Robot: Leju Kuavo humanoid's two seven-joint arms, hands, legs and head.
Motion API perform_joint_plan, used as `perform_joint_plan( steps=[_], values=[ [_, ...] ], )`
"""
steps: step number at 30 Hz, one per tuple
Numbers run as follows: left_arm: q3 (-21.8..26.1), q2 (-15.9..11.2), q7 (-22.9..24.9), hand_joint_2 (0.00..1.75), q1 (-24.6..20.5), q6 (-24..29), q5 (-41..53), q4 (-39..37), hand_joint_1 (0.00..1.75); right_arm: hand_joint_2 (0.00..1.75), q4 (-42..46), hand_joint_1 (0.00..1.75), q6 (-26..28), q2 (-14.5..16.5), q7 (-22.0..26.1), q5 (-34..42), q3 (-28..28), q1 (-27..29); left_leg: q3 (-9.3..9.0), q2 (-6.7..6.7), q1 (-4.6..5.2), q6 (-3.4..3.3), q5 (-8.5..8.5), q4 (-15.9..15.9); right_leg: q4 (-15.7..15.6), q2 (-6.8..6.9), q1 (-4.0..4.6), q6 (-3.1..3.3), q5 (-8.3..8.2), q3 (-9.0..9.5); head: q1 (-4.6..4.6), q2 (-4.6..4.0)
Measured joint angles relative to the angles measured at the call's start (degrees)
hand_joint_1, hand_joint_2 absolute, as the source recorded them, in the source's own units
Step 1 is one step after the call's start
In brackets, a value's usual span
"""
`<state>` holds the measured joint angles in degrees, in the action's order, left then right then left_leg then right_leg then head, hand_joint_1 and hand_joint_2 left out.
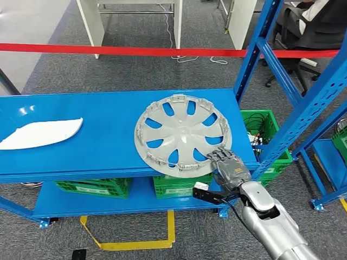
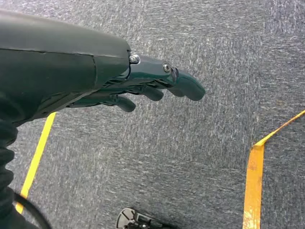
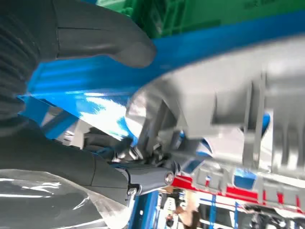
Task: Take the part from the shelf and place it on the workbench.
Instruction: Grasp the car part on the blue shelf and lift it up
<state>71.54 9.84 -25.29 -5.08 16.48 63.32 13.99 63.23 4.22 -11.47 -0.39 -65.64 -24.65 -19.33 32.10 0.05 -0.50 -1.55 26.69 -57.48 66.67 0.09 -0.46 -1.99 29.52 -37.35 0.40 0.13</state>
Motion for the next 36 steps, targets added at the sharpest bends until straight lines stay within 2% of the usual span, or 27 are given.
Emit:
perform_joint_plan(
  steps=[1,2,3,4,7,8,10,12,13,14,15,17,18,20,22,23,24,25,27,28,29,30,32,33,34,36],
  values=[
    [0.00,0.01,0.00,1.75,0.00,0.00,0.00,0.00,0.00,1.75,0.00,1.75,0.01,0.01,0.01,0.03,0.05,-0.11,-0.06,-0.03,0.00,0.07,0.05,0.00,-2.52,0.03,-0.01,0.13,-0.89,1.26,0.00,0.00],
    [0.00,0.02,0.00,1.75,-0.02,0.00,0.00,0.00,0.00,1.75,0.00,1.75,0.04,0.02,0.03,0.04,0.07,-0.19,-0.05,-0.08,0.12,0.21,0.13,-0.08,-4.22,0.05,0.04,0.25,-1.08,2.09,0.00,0.00],
    [0.00,0.04,0.00,1.75,-0.02,0.01,0.00,0.00,0.00,1.75,0.00,1.75,0.09,0.05,0.05,0.09,0.12,-0.35,-0.05,-0.16,0.21,0.45,0.20,-0.13,-7.18,0.03,0.09,0.51,-1.83,3.68,-0.05,0.00],
    [0.00,0.04,0.00,1.75,-0.02,0.01,0.01,0.00,0.00,1.75,0.01,1.75,0.15,0.09,0.05,0.09,0.14,-0.42,-0.01,-0.23,0.27,0.74,0.23,-0.17,-8.73,0.00,0.19,0.77,-1.92,4.57,-0.07,0.00],
    [0.00,0.03,0.00,1.75,-0.01,0.02,0.04,0.00,0.00,1.75,0.04,1.75,0.34,0.26,0.04,0.00,0.13,-0.43,-0.06,-0.28,0.17,1.75,0.33,-0.27,-9.31,-0.12,0.28,1.70,-1.91,5.12,-0.11,0.00],
    [0.00,0.02,0.00,1.75,-0.03,0.02,0.04,0.00,0.00,1.75,0.05,1.75,0.38,0.34,0.04,-0.07,0.13,-0.45,0.20,-0.25,0.12,2.07,1.02,-1.12,-9.50,-0.09,0.17,2.04,-2.03,5.27,-0.21,0.00],
    [0.00,-0.01,0.00,1.75,-0.04,0.02,0.04,0.00,0.00,1.75,0.07,1.75,0.42,0.51,0.04,-0.21,0.14,-0.43,2.28,-0.21,0.00,2.57,4.10,-6.19,-9.76,0.00,-0.04,2.56,-2.17,5.52,-0.37,0.00],
    [0.00,-0.01,-0.01,1.75,0.07,0.01,0.04,0.00,0.00,1.75,0.09,1.75,0.55,0.58,0.08,-0.31,0.15,-0.18,5.57,-0.19,-0.10,2.88,7.37,-13.52,-9.74,0.04,-0.04,2.78,-2.13,5.52,-0.44,0.00],
    [0.00,0.00,-0.03,1.75,0.14,0.00,0.04,0.00,0.00,1.75,0.14,1.75,0.69,0.61,0.12,-0.34,0.14,0.01,6.60,-0.19,-0.13,2.98,7.97,-15.82,-9.73,0.04,-0.03,2.79,-2.11,5.54,-0.42,0.00],
    [0.00,0.01,-0.17,1.75,0.19,-0.10,0.05,0.00,0.00,1.75,0.30,1.75,0.93,0.64,0.16,-0.38,0.14,0.22,6.63,-0.19,-0.17,3.02,7.28,-15.89,-9.70,0.01,-0.04,2.79,-2.09,5.58,-0.43,0.00],
    [0.00,-0.02,-0.44,1.75,0.21,-0.35,0.05,0.00,0.00,1.75,0.55,1.75,1.18,0.68,0.20,-0.43,0.13,0.42,5.63,-0.19,-0.22,2.99,5.62,-13.74,-9.67,-0.03,-0.05,2.75,-2.06,5.65,-0.44,0.00],
    [0.00,-0.09,-1.11,1.75,0.15,-1.07,0.04,0.00,0.00,1.75,1.18,1.75,1.54,0.72,0.20,-0.56,0.09,0.84,1.98,-0.19,-0.25,2.81,1.76,-5.90,-9.52,-0.10,0.05,2.50,-1.92,5.74,-0.46,0.00],
    [-0.01,-0.11,-1.38,1.75,0.09,-1.40,0.03,0.00,0.00,1.75,1.46,1.75,1.61,0.73,0.19,-0.61,0.08,1.03,0.61,-0.20,-0.22,2.57,0.73,-2.81,-9.42,-0.14,0.15,2.24,-1.85,5.68,-0.42,0.00],
    [-0.01,-0.09,-1.67,1.75,0.05,-1.68,0.02,0.00,0.00,1.75,1.86,1.75,1.67,0.73,0.14,-0.63,0.07,1.37,-0.32,-0.22,-0.02,2.00,0.51,-0.39,-9.37,-0.20,0.32,1.58,-1.84,5.50,-0.37,0.00],
    [-0.01,-0.11,-1.79,1.75,0.09,-1.73,-0.03,0.00,0.00,1.75,2.07,1.75,1.68,0.72,0.07,-0.63,0.08,1.61,-0.22,-0.17,0.00,1.22,0.25,-0.20,-9.46,-0.25,0.16,0.93,-1.87,5.32,-0.38,0.00],
    [0.00,-0.13,-1.82,1.75,0.09,-1.74,-0.06,0.00,0.00,1.75,2.14,1.75,1.68,0.72,0.04,-0.63,0.10,1.74,-0.20,-0.11,-0.04,0.81,0.09,-0.06,-8.90,-0.24,0.06,0.61,-1.36,4.95,-0.31,0.00],
    [0.00,-0.13,-1.85,1.75,0.06,-1.76,-0.09,0.00,0.00,1.75,2.18,1.75,1.68,0.72,0.03,-0.62,0.11,1.86,-0.15,-0.05,-0.13,0.44,-0.08,0.09,-7.25,-0.22,-0.01,0.33,-0.22,4.07,-0.17,0.00],
    [0.00,-0.11,-1.86,1.75,0.04,-1.80,-0.11,0.00,0.00,1.75,2.21,1.75,1.68,0.72,0.02,-0.61,0.13,1.99,-0.07,0.03,-0.18,0.16,-0.21,0.17,-4.26,-0.19,-0.08,0.10,1.52,2.57,-0.08,0.00],
    [0.00,-0.09,-1.88,1.75,0.08,-1.86,-0.11,0.00,0.00,1.75,2.22,1.75,1.69,0.72,0.00,-0.60,0.13,2.23,0.12,0.11,-0.10,-0.06,-0.26,0.16,3.73,-0.16,-0.12,-0.21,5.15,-1.16,0.07,0.00],
    [0.00,-0.08,-1.88,1.75,0.11,-1.95,-0.11,0.00,0.00,1.75,2.24,1.75,1.72,0.72,0.02,-0.59,0.13,2.33,0.16,0.13,-0.07,-0.09,-0.27,0.15,6.61,-0.16,-0.12,-0.28,5.93,-2.53,0.05,0.00],
    [0.00,-0.09,-1.90,1.75,0.12,-2.15,-0.11,0.00,0.00,1.75,2.28,1.75,1.78,0.72,0.04,-0.60,0.13,2.39,0.15,0.14,-0.06,-0.09,-0.27,0.13,7.38,-0.16,-0.12,-0.29,5.57,-2.90,0.08,0.00],
    [0.00,-0.10,-1.93,1.75,0.11,-2.54,-0.12,0.00,0.00,1.75,2.40,1.75,1.86,0.72,0.09,-0.60,0.13,2.42,0.10,0.13,-0.05,-0.08,-0.26,0.12,5.76,-0.15,-0.13,-0.21,4.15,-2.10,0.07,0.00],
    [-0.01,-0.09,-2.19,1.75,0.10,-3.74,-0.11,0.00,0.00,1.75,2.81,1.75,2.02,0.72,0.19,-0.63,0.11,2.45,0.00,0.09,-0.01,0.05,-0.20,0.09,-2.19,-0.08,-0.10,0.14,0.26,1.76,0.07,0.00],
    [-0.03,-0.08,-2.47,1.75,0.09,-4.43,-0.11,0.00,0.00,1.75,3.09,1.75,2.08,0.72,0.23,-0.64,0.10,2.47,0.06,0.05,0.11,0.24,-0.13,0.01,-5.91,-0.08,-0.04,0.37,-0.91,3.69,0.07,0.00],
    [-0.04,-0.08,-2.88,1.75,0.08,-5.12,-0.11,0.00,0.00,1.75,3.45,1.75,2.12,0.72,0.29,-0.66,0.09,2.59,0.16,0.01,0.21,0.51,-0.13,-0.06,-8.27,-0.09,0.03,0.61,-1.44,4.89,0.02,0.00],
    [-0.07,-0.10,-3.59,1.75,0.10,-5.92,-0.23,0.00,0.00,1.75,4.35,1.75,2.34,0.71,0.52,-0.65,0.11,3.08,0.35,-0.05,0.27,1.17,-0.22,-0.12,-9.30,-0.18,0.23,1.07,-1.36,5.52,-0.02,0.00]
  ],
)
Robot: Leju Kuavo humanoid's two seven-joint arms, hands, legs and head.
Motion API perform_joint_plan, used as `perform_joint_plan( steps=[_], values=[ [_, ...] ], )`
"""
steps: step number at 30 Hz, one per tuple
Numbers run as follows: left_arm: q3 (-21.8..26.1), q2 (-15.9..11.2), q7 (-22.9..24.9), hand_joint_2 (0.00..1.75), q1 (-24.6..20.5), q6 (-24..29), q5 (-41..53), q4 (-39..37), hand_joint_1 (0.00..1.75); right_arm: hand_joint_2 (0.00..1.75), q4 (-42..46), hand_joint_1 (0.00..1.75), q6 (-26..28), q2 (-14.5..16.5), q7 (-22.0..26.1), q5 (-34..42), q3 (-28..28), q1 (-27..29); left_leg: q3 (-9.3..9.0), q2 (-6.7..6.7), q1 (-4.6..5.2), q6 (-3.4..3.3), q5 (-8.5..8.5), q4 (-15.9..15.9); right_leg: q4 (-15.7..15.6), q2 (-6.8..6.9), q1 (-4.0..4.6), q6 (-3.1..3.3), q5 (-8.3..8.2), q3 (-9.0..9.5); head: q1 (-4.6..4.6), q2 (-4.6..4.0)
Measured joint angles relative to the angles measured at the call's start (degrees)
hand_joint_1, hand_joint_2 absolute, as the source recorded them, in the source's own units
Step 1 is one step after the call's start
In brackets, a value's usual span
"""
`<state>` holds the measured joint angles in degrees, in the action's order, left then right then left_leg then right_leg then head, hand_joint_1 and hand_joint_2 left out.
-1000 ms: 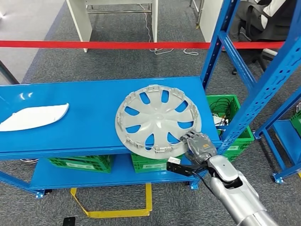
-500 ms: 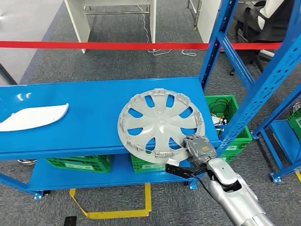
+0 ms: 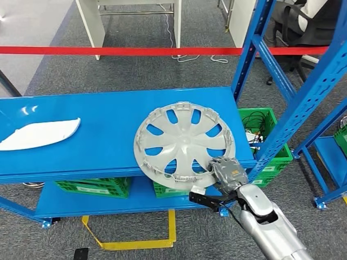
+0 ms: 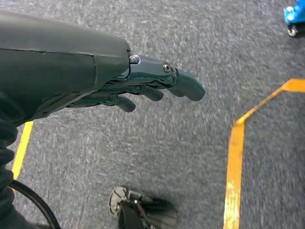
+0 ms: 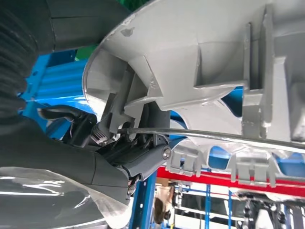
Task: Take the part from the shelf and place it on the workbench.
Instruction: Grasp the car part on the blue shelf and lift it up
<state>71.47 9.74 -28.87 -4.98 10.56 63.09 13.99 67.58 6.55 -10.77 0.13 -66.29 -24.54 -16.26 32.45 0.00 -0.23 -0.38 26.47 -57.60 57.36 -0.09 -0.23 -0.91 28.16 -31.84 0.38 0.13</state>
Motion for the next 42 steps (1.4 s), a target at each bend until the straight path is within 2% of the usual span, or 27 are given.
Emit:
perform_joint_plan(
  steps=[2,3,4,6,7,8,9,11,12,13,14,17,20,21,24,26,27,28,30,31,32,35,37,39,40,41,42],
  values=[
    [0.01,-0.09,0.05,1.75,-0.02,0.42,-0.29,0.00,0.00,1.75,1.00,1.75,0.50,-0.01,0.33,0.04,0.03,0.49,0.14,-0.02,-0.15,0.69,0.42,-0.42,-0.15,0.04,-0.13,0.68,-0.26,0.01,-0.04,0.00],
    [0.02,-0.14,0.24,1.75,-0.05,0.90,-0.46,0.00,0.00,1.75,1.47,1.75,0.85,-0.02,0.49,0.05,0.04,0.65,0.61,-0.03,-0.20,0.99,1.34,-1.62,-0.29,0.09,-0.25,1.03,-0.37,0.09,-0.18,0.00],
    [0.03,-0.19,0.43,1.75,-0.06,1.36,-0.63,0.00,0.00,1.75,1.92,1.75,1.24,-0.02,0.62,0.05,0.05,0.80,1.60,-0.05,-0.26,1.26,2.86,-4.04,-0.42,0.16,-0.37,1.29,-0.46,0.16,-0.28,0.00],
    [0.09,-0.27,0.54,1.75,-0.02,2.03,-0.95,0.00,0.00,1.75,2.86,1.75,2.14,-0.02,0.75,0.04,0.10,1.28,4.94,-0.05,-0.35,1.61,6.55,-11.64,-0.38,0.24,-0.34,1.51,-0.41,0.13,-0.49,0.00],
    [0.11,-0.31,0.54,1.75,0.03,2.29,-1.07,0.00,0.00,1.75,3.37,1.75,2.66,-0.02,0.80,0.05,0.15,1.57,6.43,-0.05,-0.38,1.71,7.62,-14.88,-0.36,0.25,-0.32,1.55,-0.39,0.11,-0.47,0.00],
    [0.13,-0.33,0.54,1.75,0.05,2.55,-1.17,0.00,0.00,1.75,3.92,1.75,3.20,-0.01,0.87,0.05,0.20,1.84,7.19,-0.05,-0.39,1.75,7.60,-16.42,-0.32,0.23,-0.30,1.57,-0.36,0.12,-0.49,0.00],
    [0.13,-0.34,0.55,1.75,0.05,2.77,-1.23,0.00,0.00,1.75,4.49,1.75,3.72,-0.01,0.96,0.03,0.29,2.04,6.95,-0.05,-0.38,1.71,6.42,-15.66,-0.29,0.20,-0.30,1.57,-0.32,0.15,-0.49,0.00],
    [0.13,-0.38,0.56,1.75,-0.01,3.14,-1.19,0.00,0.00,1.75,5.87,1.75,4.85,-0.01,1.18,-0.12,0.65,2.29,4.06,-0.05,-0.38,1.41,2.15,-8.68,-0.19,0.13,-0.30,1.44,-0.17,0.28,-0.49,0.00],
    [0.13,-0.40,0.60,1.75,-0.03,3.27,-1.14,0.00,0.00,1.75,6.68,1.75,5.51,-0.01,1.30,-0.24,0.93,2.31,2.47,-0.06,-0.33,1.22,0.62,-4.90,-0.02,0.08,-0.18,1.27,-0.05,0.21,-0.49,0.00],
    [0.13,-0.41,0.64,1.75,-0.08,3.41,-1.03,0.00,0.00,1.75,7.54,1.75,6.21,-0.01,1.42,-0.41,1.24,2.28,1.40,-0.07,-0.27,1.01,-0.22,-2.19,0.10,0.02,-0.08,1.05,0.01,0.05,-0.48,0.00],
    [0.13,-0.40,0.67,1.75,-0.11,3.53,-0.91,0.00,0.00,1.75,8.39,1.75,6.85,-0.01,1.54,-0.64,1.53,2.22,0.99,-0.09,-0.19,0.80,-0.31,-0.92,0.19,-0.01,0.01,0.79,0.04,-0.17,-0.45,0.00],
    [0.13,-0.37,0.70,1.75,-0.14,3.76,-0.68,0.00,0.00,1.75,10.62,1.75,8.54,-0.01,1.77,-1.65,2.15,2.02,1.04,-0.10,-0.13,-0.10,-0.29,-0.34,0.30,0.02,-0.06,-0.15,0.23,-0.56,-0.43,0.00],
    [0.11,-0.37,0.70,1.75,-0.28,3.86,-0.56,0.00,0.00,1.75,12.18,1.75,10.22,-0.03,1.70,-2.95,2.74,1.47,0.95,-0.07,-0.40,-0.99,-0.57,0.08,3.95,0.03,-0.21,-0.78,2.88,-2.51,-0.13,0.00],
    [0.11,-0.36,0.70,1.75,-0.31,3.86,-0.54,0.00,0.00,1.75,12.35,1.75,10.48,-0.03,1.66,-3.18,2.84,1.32,0.98,-0.07,-0.40,-1.11,-0.56,0.08,5.12,0.04,-0.22,-0.83,3.60,-3.05,-0.04,0.00],
    [0.11,-0.36,0.70,1.75,-0.32,3.86,-0.53,0.00,0.00,1.75,12.39,1.75,10.54,-0.02,1.64,-3.26,2.86,1.26,0.99,-0.06,-0.40,-1.14,-0.56,0.07,5.75,0.04,-0.23,-0.85,3.92,-3.33,-0.03,0.00],
    [0.10,-0.32,0.70,1.75,-0.32,3.86,-0.39,-0.01,0.00,1.75,12.65,1.75,10.77,-0.01,1.57,-3.65,2.91,1.18,1.01,-0.05,-0.38,-1.18,-0.55,0.07,9.20,0.04,-0.29,-0.97,5.39,-4.90,-0.10,0.00],
    [0.09,-0.29,0.71,1.75,-0.32,3.86,-0.26,-0.01,0.00,1.75,13.10,1.75,11.06,-0.01,1.42,-4.28,3.00,1.08,0.99,-0.07,-0.37,-1.16,-0.51,0.03,10.09,0.05,-0.36,-1.05,4.83,-5.46,-0.11,0.00],
    [0.08,-0.25,0.72,1.75,-0.32,3.86,-0.11,-0.02,0.00,1.75,13.68,1.75,11.47,-0.02,1.25,-5.04,3.11,0.95,0.97,-0.10,-0.36,-1.08,-0.44,-0.05,9.53,0.09,-0.42,-1.11,3.58,-5.35,-0.13,0.00],
    [0.05,-0.18,0.75,1.75,-0.37,3.86,0.15,-0.02,0.00,1.75,14.85,1.75,12.65,-0.02,0.88,-6.54,3.42,0.62,1.12,-0.16,-0.22,-0.68,-0.24,-0.37,3.90,0.12,-0.45,-0.96,0.18,-2.99,-0.06,0.00],
    [0.04,-0.14,0.76,1.75,-0.40,3.86,0.26,-0.02,0.00,1.75,15.28,1.75,13.43,-0.01,0.78,-7.03,3.55,0.51,1.33,-0.17,-0.11,-0.38,-0.23,-0.53,1.88,0.10,-0.40,-0.75,-0.22,-2.00,-0.11,0.00],
    [0.04,-0.10,0.77,1.75,-0.41,3.86,0.35,-0.02,0.00,1.75,15.67,1.75,14.21,-0.01,0.70,-7.47,3.71,0.46,1.55,-0.17,0.00,-0.10,-0.27,-0.65,1.22,0.04,-0.33,-0.52,0.02,-1.66,-0.11,0.00],
    [0.01,0.01,0.81,1.75,-0.43,3.86,0.47,-0.02,0.00,1.75,16.81,1.75,15.54,0.01,0.60,-8.19,4.10,0.37,1.88,-0.15,-0.02,0.80,0.16,-1.23,1.03,-0.04,-0.42,0.42,-0.08,-1.57,-0.19,0.00],
    [-0.01,0.01,0.81,1.75,-0.54,3.86,0.47,-0.02,0.00,1.75,17.40,1.75,15.62,0.02,0.59,-8.34,4.18,0.28,3.43,-0.14,-0.09,1.36,2.49,-4.99,0.87,0.08,-0.55,1.11,-0.13,-1.38,-0.34,0.00],
    [-0.02,0.01,0.81,1.75,-0.55,3.86,0.49,-0.02,0.00,1.75,17.63,1.75,15.72,0.02,0.59,-8.63,4.20,0.28,6.86,-0.13,-0.12,1.60,5.81,-12.53,0.88,0.16,-0.42,1.50,-0.03,-1.32,-0.43,0.00],
    [-0.03,0.02,0.81,1.75,-0.50,3.86,0.51,-0.02,0.00,1.75,17.65,1.75,15.90,0.02,0.58,-8.92,4.21,0.28,8.30,-0.13,-0.13,1.61,6.67,-15.58,0.89,0.16,-0.33,1.59,0.00,-1.28,-0.41,0.00],
    [-0.04,0.02,0.81,1.75,-0.46,3.86,0.53,-0.02,0.00,1.75,17.67,1.75,16.17,0.02,0.58,-9.27,4.21,0.29,8.96,-0.14,-0.12,1.54,6.49,-16.87,0.89,0.13,-0.24,1.66,0.05,-1.21,-0.43,0.00],
    [-0.06,0.03,0.81,1.75,-0.43,3.86,0.57,-0.02,0.00,1.75,17.71,1.75,16.55,0.02,0.57,-9.67,4.21,0.29,8.59,-0.14,-0.11,1.36,5.22,-15.90,0.90,0.08,-0.15,1.71,0.09,-1.10,-0.42,0.00]
  ],
)
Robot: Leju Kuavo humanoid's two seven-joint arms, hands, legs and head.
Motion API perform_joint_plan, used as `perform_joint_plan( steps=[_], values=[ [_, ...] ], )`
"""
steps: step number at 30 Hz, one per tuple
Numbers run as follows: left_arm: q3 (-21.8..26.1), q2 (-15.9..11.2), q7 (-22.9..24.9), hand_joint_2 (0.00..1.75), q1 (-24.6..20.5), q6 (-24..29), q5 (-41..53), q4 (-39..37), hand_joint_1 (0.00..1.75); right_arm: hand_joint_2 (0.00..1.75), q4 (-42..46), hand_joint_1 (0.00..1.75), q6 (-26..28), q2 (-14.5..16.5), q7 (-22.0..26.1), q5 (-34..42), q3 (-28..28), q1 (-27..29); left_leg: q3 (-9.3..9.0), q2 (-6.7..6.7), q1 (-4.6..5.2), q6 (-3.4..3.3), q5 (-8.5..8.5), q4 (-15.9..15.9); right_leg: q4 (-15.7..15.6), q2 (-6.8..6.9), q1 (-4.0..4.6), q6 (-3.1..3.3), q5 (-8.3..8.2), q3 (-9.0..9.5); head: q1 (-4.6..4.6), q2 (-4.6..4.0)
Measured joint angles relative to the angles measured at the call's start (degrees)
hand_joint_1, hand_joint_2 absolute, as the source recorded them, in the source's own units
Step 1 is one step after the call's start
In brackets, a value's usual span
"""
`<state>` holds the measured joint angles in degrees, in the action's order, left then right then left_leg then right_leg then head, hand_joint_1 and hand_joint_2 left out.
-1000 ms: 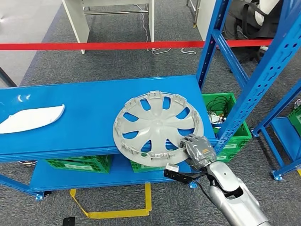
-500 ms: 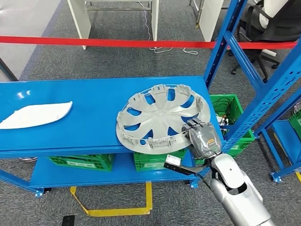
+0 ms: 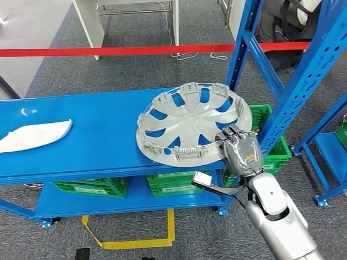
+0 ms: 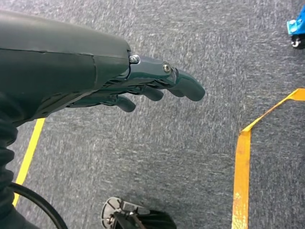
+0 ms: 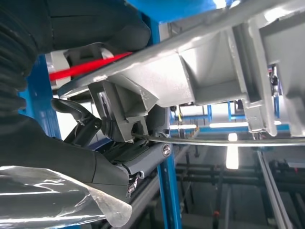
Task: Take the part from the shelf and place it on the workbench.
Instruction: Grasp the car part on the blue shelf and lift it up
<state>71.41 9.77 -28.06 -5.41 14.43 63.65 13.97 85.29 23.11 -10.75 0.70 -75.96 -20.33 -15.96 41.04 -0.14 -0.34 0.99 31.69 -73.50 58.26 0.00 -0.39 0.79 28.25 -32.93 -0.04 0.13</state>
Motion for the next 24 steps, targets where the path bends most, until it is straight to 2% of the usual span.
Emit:
perform_joint_plan(
  steps=[2,3,4,5,7,9,10,12,13,14,15,16,17,19,20,22,24],
  values=[
    [-0.09,-0.01,0.00,1.75,-0.03,0.03,0.08,0.00,0.00,1.75,0.34,1.75,1.25,0.00,0.00,-0.86,0.05,0.00,-2.91,-0.01,0.12,-0.67,-4.04,6.77,0.00,-0.08,0.16,0.01,0.13,0.26,0.01,0.00],
    [-0.15,-0.02,0.01,1.75,-0.06,0.08,0.17,0.00,0.00,1.75,0.61,1.75,2.14,0.01,0.00,-1.32,0.12,-0.01,-4.44,-0.01,0.24,-1.01,-5.47,10.29,0.07,-0.11,0.30,-0.07,0.21,0.27,0.02,0.00],
    [-0.21,-0.03,0.01,1.75,-0.11,0.13,0.28,0.00,0.00,1.75,0.94,1.75,3.13,0.04,0.00,-1.76,0.21,-0.02,-5.52,0.00,0.36,-1.26,-6.13,12.90,0.14,-0.11,0.39,-0.22,0.26,0.15,0.02,0.00],
    [-0.27,-0.04,0.02,1.75,-0.14,0.17,0.39,0.00,0.00,1.75,1.27,1.75,4.02,0.10,0.00,-2.21,0.29,-0.04,-5.97,-0.01,0.48,-1.41,-6.10,14.14,0.19,-0.10,0.44,-0.41,0.27,-0.05,0.06,0.00],
    [-0.44,-0.01,0.04,1.75,-0.15,0.23,0.56,0.00,0.00,1.75,1.99,1.75,5.34,0.27,0.01,-3.12,0.40,-0.19,-6.11,-0.01,0.50,-1.65,-5.85,14.84,0.21,-0.04,0.41,-0.97,0.32,-0.32,0.06,0.00],
    [-0.68,0.01,0.04,1.75,-0.17,0.31,0.65,0.00,0.00,1.75,2.67,1.75,6.11,0.37,0.01,-3.95,0.56,-0.51,-6.33,0.00,0.27,-2.15,-6.10,15.40,1.51,-0.01,0.30,-1.61,1.45,-1.10,0.15,0.00],
    [-0.81,0.02,0.04,1.75,-0.23,0.34,0.69,0.00,0.00,1.75,2.89,1.75,6.41,0.37,0.01,-4.24,0.65,-0.73,-6.43,0.02,0.13,-2.40,-6.24,15.66,3.66,-0.02,0.24,-1.89,2.73,-2.19,0.23,0.00],
    [-1.01,0.05,0.04,1.75,-0.30,0.35,0.74,-0.01,0.00,1.75,3.02,1.75,6.80,0.37,0.19,-4.25,0.74,-1.08,-6.42,0.02,0.10,-2.62,-6.28,15.68,10.77,-0.03,0.07,-2.37,5.93,-5.71,0.32,0.00],
    [-1.10,0.08,0.04,1.75,-0.29,0.35,0.75,-0.01,0.00,1.75,3.03,1.75,6.85,0.37,0.42,-3.94,0.72,-1.19,-6.43,0.02,0.09,-2.63,-6.28,15.66,14.04,-0.03,-0.02,-2.56,6.88,-7.42,0.30,0.00],
    [-1.17,0.10,0.04,1.75,-0.27,0.34,0.76,-0.02,0.00,1.75,3.03,1.75,6.79,0.37,0.79,-3.50,0.64,-1.32,-6.45,0.02,0.06,-2.62,-6.26,15.63,15.78,-0.02,-0.12,-2.74,6.89,-8.43,0.28,0.00],
    [-1.23,0.11,0.04,1.75,-0.28,0.35,0.76,-0.02,0.00,1.75,3.04,1.75,6.68,0.37,1.29,-2.95,0.51,-1.59,-6.48,0.01,0.02,-2.58,-6.23,15.58,15.43,0.00,-0.22,-2.89,5.83,-8.46,0.30,0.00],
    [-1.27,0.11,0.04,1.75,-0.30,0.35,0.76,-0.02,0.00,1.75,3.07,1.75,6.48,0.37,1.85,-2.37,0.33,-2.03,-6.51,0.00,-0.05,-2.49,-6.17,15.49,12.78,0.03,-0.35,-2.98,3.86,-7.36,0.30,0.00],
    [-1.28,0.11,0.04,1.75,-0.33,0.35,0.77,-0.02,0.00,1.75,3.10,1.75,6.27,0.37,2.47,-1.75,0.13,-2.61,-6.51,-0.01,-0.12,-2.33,-6.07,15.36,8.87,0.07,-0.48,-3.04,1.76,-5.62,0.31,0.00],
    [-1.31,0.07,0.04,1.75,-0.37,0.36,0.86,-0.02,0.00,1.75,3.19,1.75,5.72,0.36,3.62,-0.40,-0.32,-3.99,-6.28,-0.06,0.00,-1.72,-5.89,14.97,2.40,0.07,-0.45,-2.82,-0.43,-2.30,0.32,0.00],
    [-1.31,0.05,0.05,1.75,-0.37,0.36,0.94,-0.02,0.00,1.75,3.22,1.75,5.42,0.35,4.14,0.25,-0.60,-4.61,-6.15,-0.07,0.09,-1.39,-5.90,14.84,1.03,0.00,-0.39,-2.57,-0.54,-1.57,0.32,0.00],
    [-1.33,0.02,0.13,1.75,-0.42,0.39,1.08,-0.02,0.00,1.75,3.29,1.75,4.65,0.35,5.10,1.33,-1.34,-5.71,-6.04,-0.05,0.09,-0.78,-6.03,14.80,0.76,-0.22,-0.24,-1.75,-0.45,-1.44,0.31,0.00],
    [-1.34,-0.02,0.21,1.75,-0.55,0.42,1.11,-0.02,0.00,1.75,3.31,1.75,4.03,0.35,5.71,1.89,-2.23,-6.71,-5.72,-0.01,-0.07,-0.19,-5.14,13.79,0.60,-0.20,-0.34,-0.96,-0.63,-1.38,0.27,0.00]
  ],
)
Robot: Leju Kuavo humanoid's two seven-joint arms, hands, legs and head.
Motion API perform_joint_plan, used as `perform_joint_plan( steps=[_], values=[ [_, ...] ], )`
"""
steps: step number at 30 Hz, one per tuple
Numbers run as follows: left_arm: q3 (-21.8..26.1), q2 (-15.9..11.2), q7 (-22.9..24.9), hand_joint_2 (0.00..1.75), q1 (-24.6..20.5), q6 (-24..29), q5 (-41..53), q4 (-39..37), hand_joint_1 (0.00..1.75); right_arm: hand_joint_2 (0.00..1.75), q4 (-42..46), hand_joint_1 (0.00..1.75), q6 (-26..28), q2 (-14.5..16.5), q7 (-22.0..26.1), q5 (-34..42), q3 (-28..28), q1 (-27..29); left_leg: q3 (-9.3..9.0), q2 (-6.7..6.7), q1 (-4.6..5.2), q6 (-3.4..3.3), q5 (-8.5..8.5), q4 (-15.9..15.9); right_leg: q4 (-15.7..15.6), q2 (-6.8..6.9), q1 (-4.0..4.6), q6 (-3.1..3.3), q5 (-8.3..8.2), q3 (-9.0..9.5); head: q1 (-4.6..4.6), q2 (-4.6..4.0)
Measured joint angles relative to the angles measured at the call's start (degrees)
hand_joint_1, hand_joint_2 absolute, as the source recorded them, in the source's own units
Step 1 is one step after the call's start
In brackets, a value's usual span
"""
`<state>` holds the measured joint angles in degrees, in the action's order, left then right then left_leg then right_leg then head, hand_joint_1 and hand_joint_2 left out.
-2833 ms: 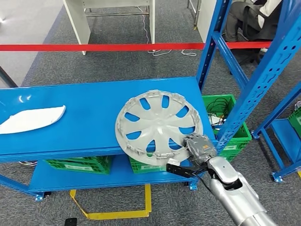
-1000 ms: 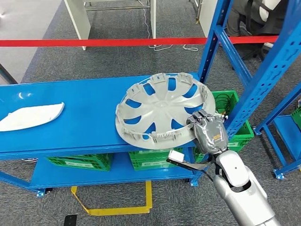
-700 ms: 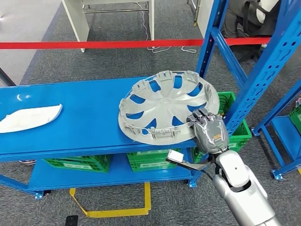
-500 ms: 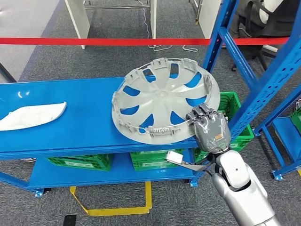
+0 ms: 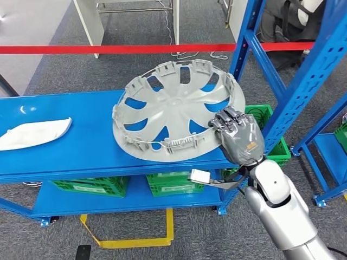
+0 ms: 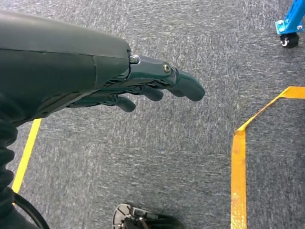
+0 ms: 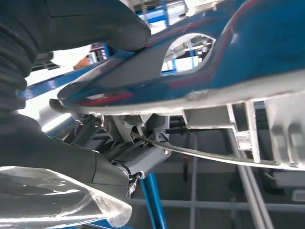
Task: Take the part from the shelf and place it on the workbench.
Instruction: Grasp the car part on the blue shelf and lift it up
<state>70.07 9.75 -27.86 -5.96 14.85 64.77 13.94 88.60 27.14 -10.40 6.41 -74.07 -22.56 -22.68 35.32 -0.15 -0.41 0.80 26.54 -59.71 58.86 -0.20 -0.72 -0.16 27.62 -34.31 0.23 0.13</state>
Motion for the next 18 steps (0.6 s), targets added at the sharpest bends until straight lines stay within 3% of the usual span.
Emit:
perform_joint_plan(
  steps=[2,4,5,6,7,9,11,15,16,18],
  values=[
    [-0.01,-0.03,0.04,1.75,-0.11,0.04,0.01,0.00,0.00,1.75,0.01,1.75,-0.21,0.00,0.22,0.20,-0.79,-0.78,2.13,0.00,-0.11,0.52,3.08,-5.10,-0.13,0.17,-0.10,0.63,-0.09,0.10,-0.10,0.00],
    [-0.01,-0.03,0.12,1.75,-0.07,0.06,0.02,-0.01,0.00,1.75,0.01,1.75,-0.25,0.00,0.32,0.33,-1.35,-1.16,5.48,0.01,-0.15,0.78,6.45,-12.77,-0.12,0.26,0.00,0.85,-0.06,0.12,-0.12,0.00],
    [-0.01,-0.02,0.16,1.75,-0.03,0.06,0.02,-0.01,0.00,1.75,0.01,1.75,-0.26,0.00,0.34,0.37,-1.58,-1.24,6.48,0.01,-0.15,0.80,7.00,-15.08,-0.12,0.27,0.06,0.88,-0.04,0.15,-0.13,0.00],
    [-0.01,-0.02,0.19,1.75,0.00,0.06,0.02,-0.02,0.00,1.75,0.01,1.75,-0.26,0.00,0.38,0.39,-1.79,-1.29,6.51,0.01,-0.15,0.72,6.37,-15.25,-0.11,0.25,0.10,0.88,-0.03,0.20,-0.13,0.00],
    [-0.01,-0.02,0.22,1.75,0.00,0.06,0.02,-0.02,0.00,1.75,0.01,1.75,-0.27,0.00,0.41,0.41,-1.99,-1.33,5.47,0.01,-0.14,0.56,4.72,-13.06,-0.11,0.22,0.14,0.88,-0.02,0.27,-0.12,0.00],
    [-0.02,-0.05,0.29,1.75,-0.05,0.08,0.02,-0.02,0.00,1.75,0.01,1.75,-0.29,0.00,0.45,0.42,-2.36,-1.46,1.83,-0.01,-0.04,0.05,0.89,-5.30,-0.10,0.15,0.24,0.79,0.03,0.38,-0.12,0.00],
    [-0.02,-0.08,0.36,1.75,-0.10,0.11,0.02,-0.02,0.00,1.75,0.01,1.75,-0.31,0.00,0.44,0.43,-2.60,-1.69,-0.40,0.00,0.14,-0.32,-0.52,-0.08,-0.03,0.09,0.43,0.44,0.03,0.18,-0.08,0.00],
    [-0.04,-0.09,0.48,1.75,-0.10,0.19,0.02,-0.02,0.00,1.75,0.02,1.75,-0.32,0.00,0.45,0.46,-2.97,-2.06,-0.67,-0.01,0.07,-1.36,-0.63,1.27,0.35,0.17,0.40,-0.78,0.56,-0.46,0.02,0.00],
    [-0.04,-0.10,0.49,1.75,-0.13,0.21,0.02,-0.02,0.00,1.75,0.03,1.75,-0.32,0.00,0.45,0.47,-3.01,-2.15,-0.73,0.01,-0.05,-1.70,-0.79,1.50,1.90,0.17,0.38,-1.04,1.65,-1.26,0.14,0.00],
    [-0.04,-0.07,0.49,1.75,-0.18,0.21,0.02,-0.03,0.00,1.75,0.04,1.75,-0.32,0.00,0.45,0.49,-3.08,-2.25,-0.76,0.03,-0.12,-2.08,-0.90,1.66,8.53,0.16,0.31,-1.45,5.10,-4.39,0.38,0.00]
  ],
)
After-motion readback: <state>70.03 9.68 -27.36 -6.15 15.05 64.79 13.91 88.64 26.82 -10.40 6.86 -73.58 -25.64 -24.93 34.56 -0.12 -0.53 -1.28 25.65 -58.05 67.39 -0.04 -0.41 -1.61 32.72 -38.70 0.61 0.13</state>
